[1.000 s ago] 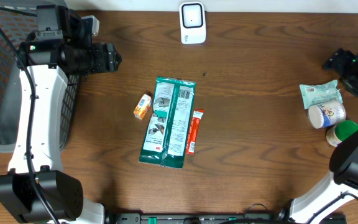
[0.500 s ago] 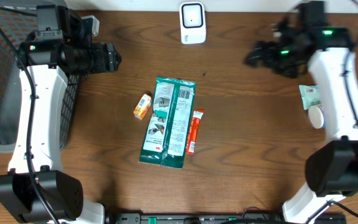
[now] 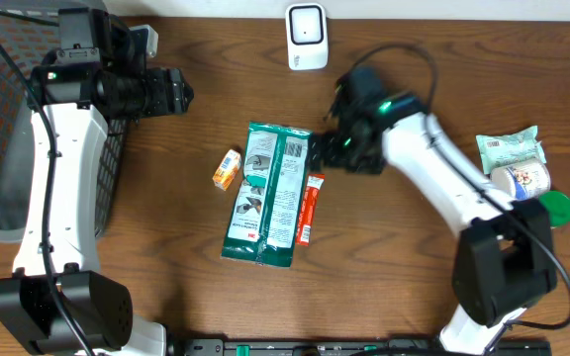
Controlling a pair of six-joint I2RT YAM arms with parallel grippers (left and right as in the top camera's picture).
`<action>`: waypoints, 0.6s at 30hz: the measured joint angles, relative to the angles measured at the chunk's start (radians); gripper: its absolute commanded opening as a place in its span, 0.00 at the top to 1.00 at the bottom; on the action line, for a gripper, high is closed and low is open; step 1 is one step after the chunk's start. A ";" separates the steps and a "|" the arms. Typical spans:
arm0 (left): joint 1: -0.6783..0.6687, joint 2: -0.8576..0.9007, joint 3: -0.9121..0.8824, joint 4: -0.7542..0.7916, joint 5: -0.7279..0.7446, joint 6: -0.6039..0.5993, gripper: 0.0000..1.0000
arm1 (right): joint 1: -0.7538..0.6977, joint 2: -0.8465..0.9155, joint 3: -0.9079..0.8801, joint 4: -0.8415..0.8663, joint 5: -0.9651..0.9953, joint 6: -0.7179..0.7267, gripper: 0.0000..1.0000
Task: Scan the item barcode
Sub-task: 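Move the right gripper left and grasp the red stick sachet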
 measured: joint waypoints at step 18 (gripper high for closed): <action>-0.003 0.000 0.000 -0.158 0.001 -0.001 0.19 | 0.241 0.004 -0.241 0.294 0.331 0.334 0.54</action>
